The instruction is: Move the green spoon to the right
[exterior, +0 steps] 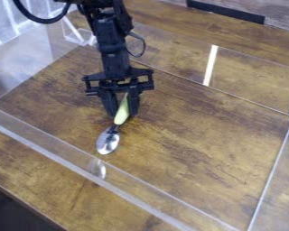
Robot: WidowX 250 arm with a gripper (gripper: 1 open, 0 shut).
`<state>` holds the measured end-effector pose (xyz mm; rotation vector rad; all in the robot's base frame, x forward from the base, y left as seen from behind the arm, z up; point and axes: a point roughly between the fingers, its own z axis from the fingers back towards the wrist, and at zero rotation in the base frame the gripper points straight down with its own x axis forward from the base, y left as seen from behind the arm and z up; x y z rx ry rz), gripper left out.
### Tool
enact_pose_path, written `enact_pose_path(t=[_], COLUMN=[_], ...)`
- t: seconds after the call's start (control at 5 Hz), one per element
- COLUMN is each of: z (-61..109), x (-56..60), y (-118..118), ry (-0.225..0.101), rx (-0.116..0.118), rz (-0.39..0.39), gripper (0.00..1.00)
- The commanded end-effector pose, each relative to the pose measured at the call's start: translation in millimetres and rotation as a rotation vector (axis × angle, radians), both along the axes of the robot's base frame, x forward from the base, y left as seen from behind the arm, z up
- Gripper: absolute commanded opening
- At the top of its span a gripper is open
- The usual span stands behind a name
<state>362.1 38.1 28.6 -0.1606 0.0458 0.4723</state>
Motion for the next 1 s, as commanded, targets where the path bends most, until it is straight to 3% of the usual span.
enact_pose_path(t=[0.0, 0.4, 0.8], z=[20.6, 28.5, 32.5], x=[2.2, -10.9, -3.1], y=[2, -26, -17], ry=[-0.068, -0.085, -0.114], rx=[0.002, -0.017, -0.027], rz=[-0.002, -0.075, -0.172], gripper=[0.0, 0.0, 0.0])
